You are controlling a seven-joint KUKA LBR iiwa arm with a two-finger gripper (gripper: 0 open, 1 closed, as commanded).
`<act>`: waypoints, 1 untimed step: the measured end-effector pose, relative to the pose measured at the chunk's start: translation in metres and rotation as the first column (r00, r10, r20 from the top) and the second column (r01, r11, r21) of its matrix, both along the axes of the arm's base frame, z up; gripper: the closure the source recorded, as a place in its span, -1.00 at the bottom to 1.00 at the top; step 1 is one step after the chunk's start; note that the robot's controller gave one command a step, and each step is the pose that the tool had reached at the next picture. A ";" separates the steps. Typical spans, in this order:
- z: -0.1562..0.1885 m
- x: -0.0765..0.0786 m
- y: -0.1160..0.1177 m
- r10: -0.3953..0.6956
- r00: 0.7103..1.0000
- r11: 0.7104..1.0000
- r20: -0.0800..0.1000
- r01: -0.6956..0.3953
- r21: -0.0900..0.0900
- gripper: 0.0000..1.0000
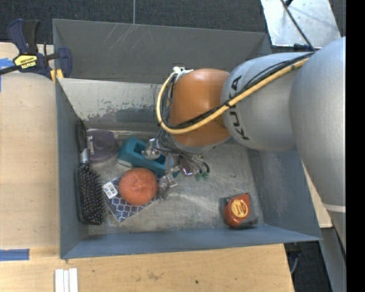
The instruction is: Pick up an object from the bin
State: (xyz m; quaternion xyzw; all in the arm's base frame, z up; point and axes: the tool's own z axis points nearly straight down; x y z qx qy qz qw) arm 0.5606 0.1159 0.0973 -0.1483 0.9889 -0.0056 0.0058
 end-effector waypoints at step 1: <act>0.002 0.012 0.007 -0.106 0.993 0.994 0.050 0.105 0.025 1.00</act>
Offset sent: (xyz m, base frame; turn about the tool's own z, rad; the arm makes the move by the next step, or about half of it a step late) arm 0.0000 0.0000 0.0000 0.0000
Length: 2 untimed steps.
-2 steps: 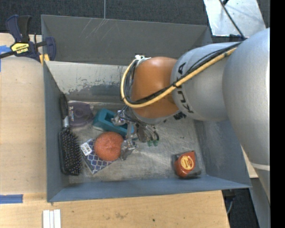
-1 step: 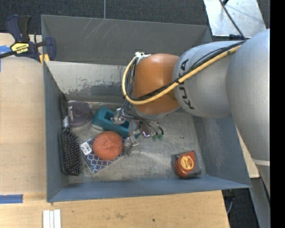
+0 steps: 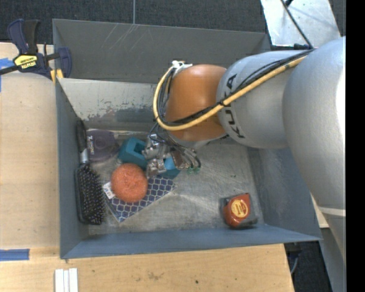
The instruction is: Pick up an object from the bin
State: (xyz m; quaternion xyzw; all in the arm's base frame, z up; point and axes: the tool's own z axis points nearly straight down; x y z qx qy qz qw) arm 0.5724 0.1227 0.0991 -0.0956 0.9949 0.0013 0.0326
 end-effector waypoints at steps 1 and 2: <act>0.000 0.000 0.000 0.000 1.000 1.000 0.000 0.000 0.000 1.00; 0.002 -0.001 0.000 0.000 1.000 1.000 -0.002 0.000 0.000 1.00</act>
Offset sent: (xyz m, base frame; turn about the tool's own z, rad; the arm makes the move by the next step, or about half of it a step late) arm 0.0000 -0.0001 0.0218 0.0001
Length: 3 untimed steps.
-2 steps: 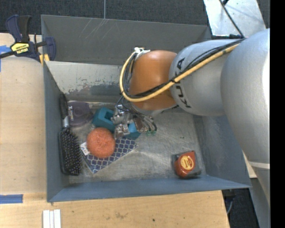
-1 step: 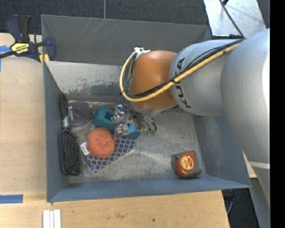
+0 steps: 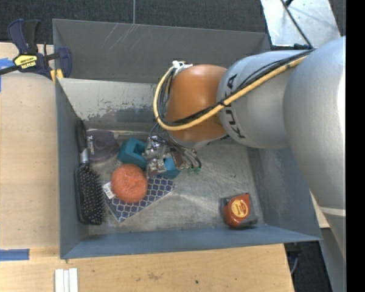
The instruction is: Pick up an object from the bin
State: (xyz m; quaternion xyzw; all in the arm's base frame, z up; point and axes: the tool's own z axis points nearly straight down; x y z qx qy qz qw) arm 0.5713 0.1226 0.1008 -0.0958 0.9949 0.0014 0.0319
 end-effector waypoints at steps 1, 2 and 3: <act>-0.002 -0.003 0.000 -0.001 1.000 1.000 -0.005 0.001 0.000 1.00; -0.005 0.001 0.000 -0.003 1.000 1.000 -0.007 0.003 0.000 1.00; -0.005 0.001 0.000 -0.002 1.000 1.000 -0.008 0.002 0.000 1.00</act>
Offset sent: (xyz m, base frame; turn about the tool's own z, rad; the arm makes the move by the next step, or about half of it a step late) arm 0.0001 0.0000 0.0092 0.0001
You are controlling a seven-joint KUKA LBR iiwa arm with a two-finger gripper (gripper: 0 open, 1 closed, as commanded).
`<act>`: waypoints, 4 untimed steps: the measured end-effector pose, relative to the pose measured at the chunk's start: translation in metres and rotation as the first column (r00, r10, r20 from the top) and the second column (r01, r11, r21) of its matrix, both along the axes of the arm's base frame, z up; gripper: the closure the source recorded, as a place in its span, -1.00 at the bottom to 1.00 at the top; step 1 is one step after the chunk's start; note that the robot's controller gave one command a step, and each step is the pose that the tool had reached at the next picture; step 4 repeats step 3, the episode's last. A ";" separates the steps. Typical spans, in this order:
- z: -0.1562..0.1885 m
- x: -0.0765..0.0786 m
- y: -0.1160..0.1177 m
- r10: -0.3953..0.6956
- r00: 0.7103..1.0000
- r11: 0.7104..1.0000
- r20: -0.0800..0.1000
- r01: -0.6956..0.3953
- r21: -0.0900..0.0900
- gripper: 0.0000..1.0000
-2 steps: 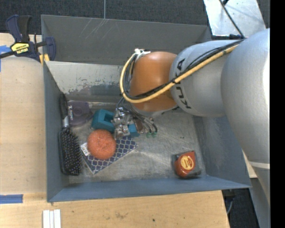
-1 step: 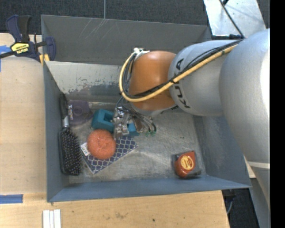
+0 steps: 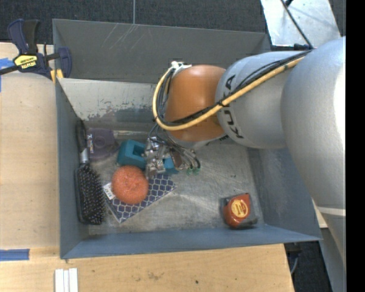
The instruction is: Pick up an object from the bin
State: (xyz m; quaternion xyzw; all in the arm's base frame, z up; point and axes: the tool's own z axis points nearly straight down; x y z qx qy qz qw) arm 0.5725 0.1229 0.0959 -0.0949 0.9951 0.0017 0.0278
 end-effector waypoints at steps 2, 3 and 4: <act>0.000 0.000 0.000 0.000 1.000 1.000 0.001 0.000 0.000 1.00; 0.000 0.000 0.000 0.000 1.000 1.000 0.001 0.000 0.000 1.00; 0.000 0.000 0.000 0.000 1.000 1.000 0.001 0.000 0.000 1.00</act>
Offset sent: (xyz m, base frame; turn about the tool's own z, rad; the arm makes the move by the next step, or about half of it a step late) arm 0.0000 0.0000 0.0741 0.0000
